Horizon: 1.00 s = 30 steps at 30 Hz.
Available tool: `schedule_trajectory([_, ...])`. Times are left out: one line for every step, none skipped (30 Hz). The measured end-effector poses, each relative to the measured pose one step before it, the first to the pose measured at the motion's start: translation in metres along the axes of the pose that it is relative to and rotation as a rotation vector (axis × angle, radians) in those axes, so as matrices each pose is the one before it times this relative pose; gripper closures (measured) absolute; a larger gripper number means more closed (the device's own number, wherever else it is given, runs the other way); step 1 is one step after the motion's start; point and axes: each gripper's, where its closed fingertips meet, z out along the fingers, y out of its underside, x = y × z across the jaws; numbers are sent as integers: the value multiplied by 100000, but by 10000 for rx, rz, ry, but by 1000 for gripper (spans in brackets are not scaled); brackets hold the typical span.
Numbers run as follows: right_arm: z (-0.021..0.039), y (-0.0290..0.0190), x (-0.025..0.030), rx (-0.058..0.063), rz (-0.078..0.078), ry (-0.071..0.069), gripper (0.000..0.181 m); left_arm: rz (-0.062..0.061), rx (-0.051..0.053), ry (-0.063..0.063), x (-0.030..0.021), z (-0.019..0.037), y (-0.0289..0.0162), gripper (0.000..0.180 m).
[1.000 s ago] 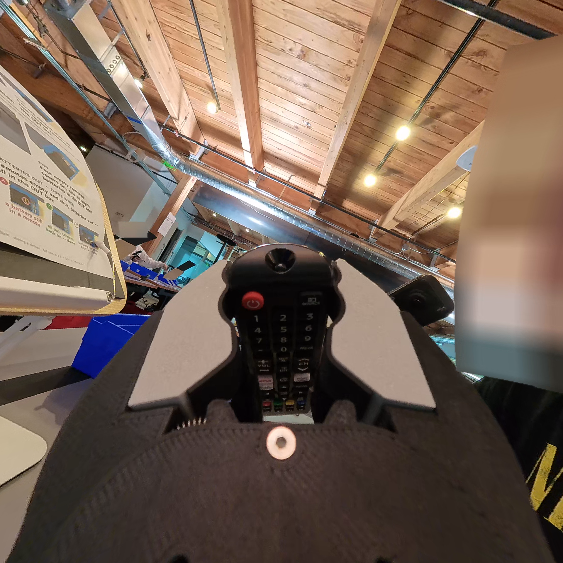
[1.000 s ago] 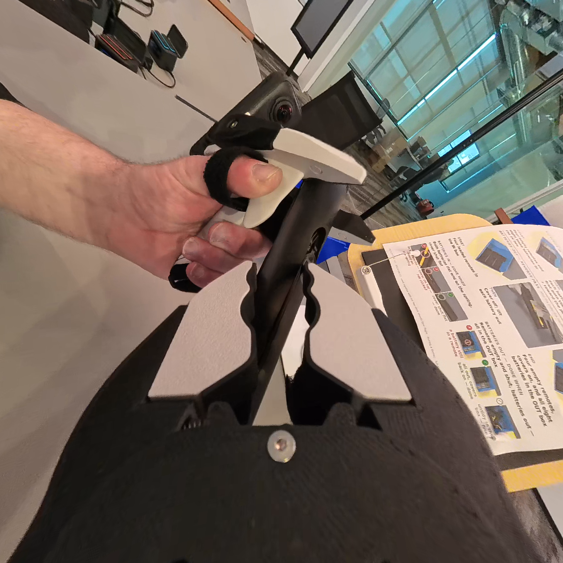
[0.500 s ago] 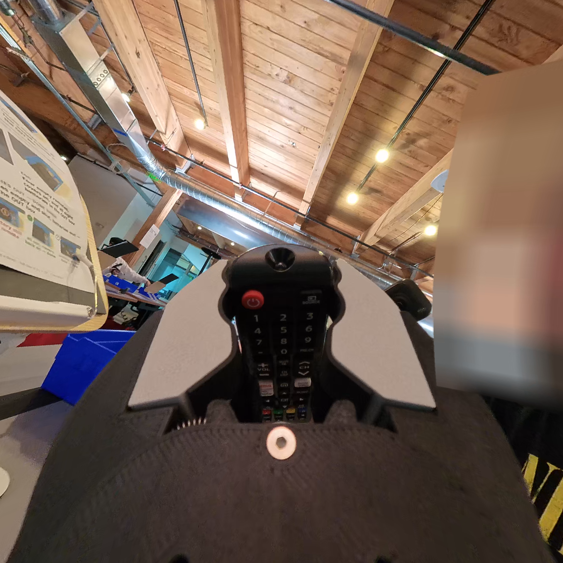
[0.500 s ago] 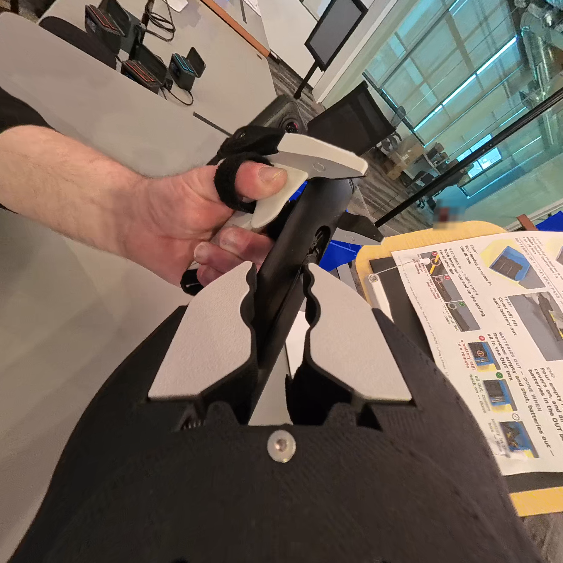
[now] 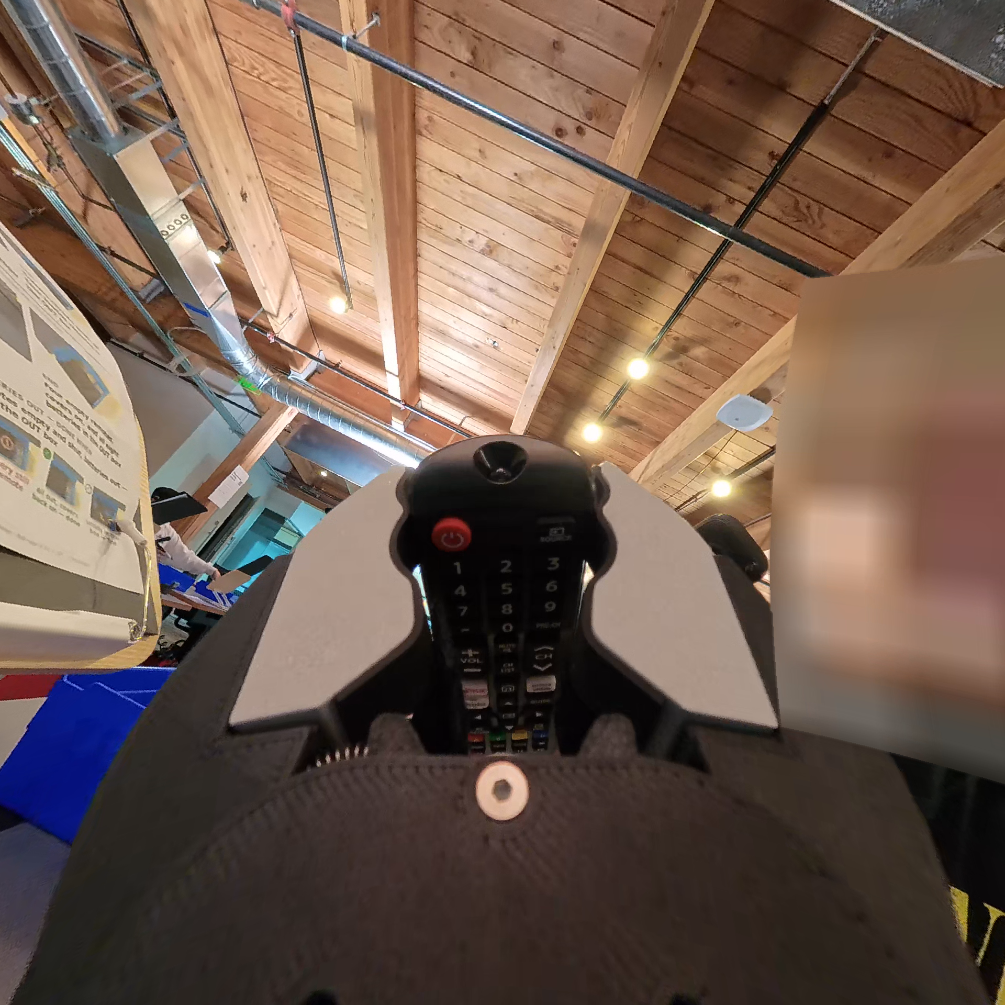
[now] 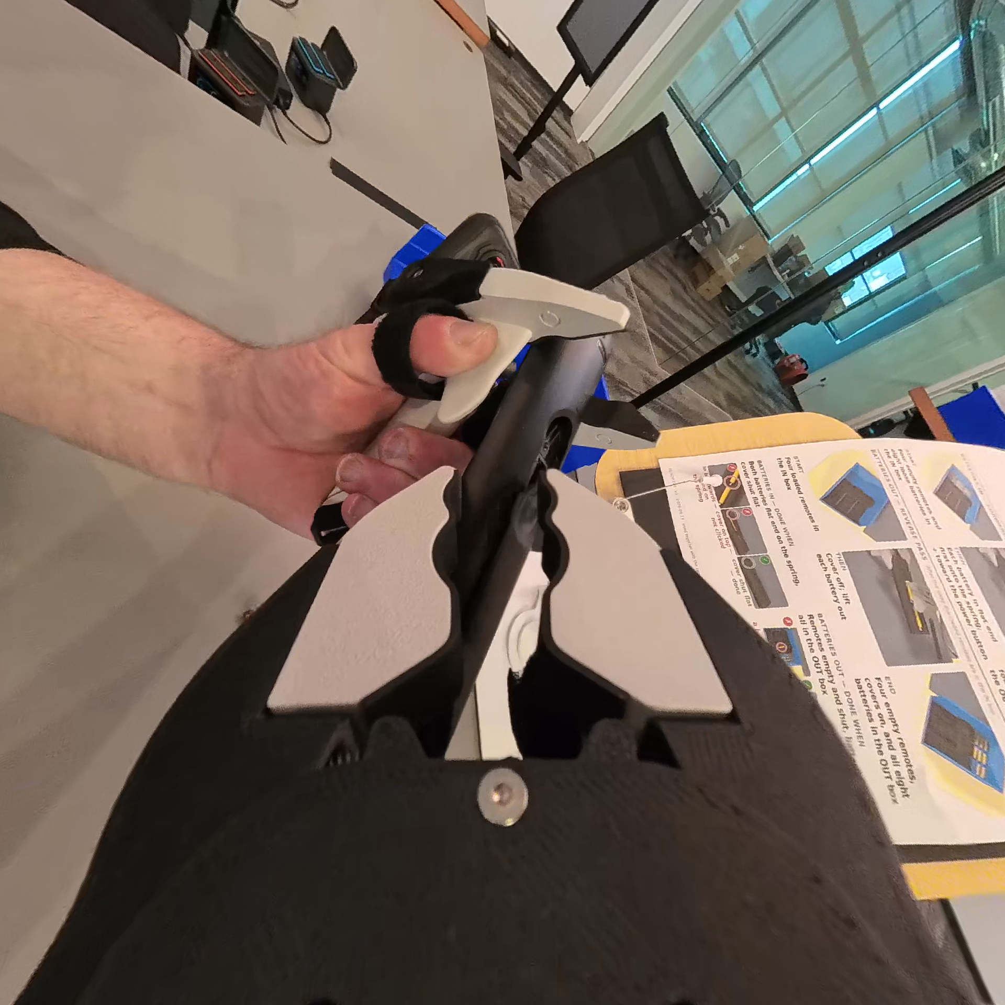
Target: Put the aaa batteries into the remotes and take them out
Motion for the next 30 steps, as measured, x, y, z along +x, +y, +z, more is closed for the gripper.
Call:
schedule_trajectory([128, -18, 14, 13, 54, -25, 154, 0, 28, -4, -31, -66, -118, 118])
schedule_trajectory([118, -29, -3, 25, 11, 5, 154, -7, 34, 1, -34, -57, -109, 118])
schedule_trajectory([94, 7, 8, 8, 24, 14, 154, -5, 24, 7, -33, -43, -88, 118])
schedule_trajectory([79, 1, 12, 0, 68, -27, 154, -21, 34, 14, -26, -62, -71, 118])
schedule_trajectory([82, 7, -7, -1, 74, -56, 154, -50, 54, 20, -56, -54, -75, 118])
schedule_trajectory([74, 5, -8, 4, 23, -48, 154, -61, 60, 24, -67, -68, -70, 118])
schedule_trajectory([61, 24, 4, -10, 16, -56, 154, -61, 62, 26, -58, -67, -68, 118])
schedule_trajectory([64, -22, -3, -6, 90, -75, 154, -65, 75, 21, -62, -78, -100, 115])
schedule_trajectory([74, -24, 3, 16, 95, -65, 154, -76, 94, 21, -66, -56, -145, 115])
schedule_trajectory([57, -1, 10, 27, 93, -58, 154, -50, 79, 16, -41, -33, -135, 115])
schedule_trajectory([69, -15, -33, 47, 145, -104, 155, -12, 31, 13, -4, -9, -84, 115])
schedule_trajectory([81, -37, -14, 85, 165, -102, 155, -1, 5, 13, 26, 17, -44, 115])
schedule_trajectory([54, -53, -51, 131, 173, -134, 155, 0, 3, 10, 35, -4, -44, 118])
schedule_trajectory([1, -51, -19, 174, 239, -145, 156, 9, 2, -1, 16, 1, -30, 118])
schedule_trajectory([-25, -22, 91, 196, 278, -72, 158, 23, -13, -6, 6, 4, -1, 118])
schedule_trajectory([-61, -15, -5, 195, 252, -126, 159, 14, -29, 14, 24, 28, 54, 118])
schedule_trajectory([-65, -38, -55, 208, 263, -133, 160, -5, -30, 35, 61, 39, 74, 115])
schedule_trajectory([-49, 29, 17, 170, 217, -53, 165, -40, -18, 61, 113, 67, 66, 118])
schedule_trajectory([-107, -27, 23, 250, 194, -49, 168, -36, -2, 65, 135, 72, 53, 118])
schedule_trajectory([-161, -93, 79, 281, 312, -42, 172, 13, -31, 44, 134, 86, 98, 118])
schedule_trajectory([-124, 72, 40, 152, 243, -58, 175, 34, -60, 38, 129, 104, 132, 118])
schedule_trajectory([-96, 131, 1, 102, 118, -47, 179, 9, -43, 58, 142, 103, 127, 119])
schedule_trajectory([-37, 165, 53, 102, 41, 42, 181, -21, -26, 75, 140, 84, 93, 116])
schedule_trajectory([174, 536, 11, -141, 36, 68, 181, -29, -37, 77, 165, 98, 119, 118])
schedule_trajectory([287, 738, -81, -235, 19, -2, 181, 15, -44, 9, 108, 122, 146, 119])
schedule_trajectory([122, 294, -164, 53, 141, -80, 181, 61, -100, -51, 3, 92, 195, 119])
schedule_trajectory([-94, -141, -43, 268, 198, 1, 181, 48, -120, -15, -35, 14, 177, 119])
schedule_trajectory([-196, -222, -13, 211, 110, 33, 181, -3, -61, -29, -168, -65, 63, 116])
schedule_trajectory([25, 338, 25, -224, -14, 87, 181, -5, -106, -134, -344, -108, 93, 117])
schedule_trajectory([117, 480, 94, -223, -94, 121, 181, 27, -145, -134, -375, -121, 137, 119])
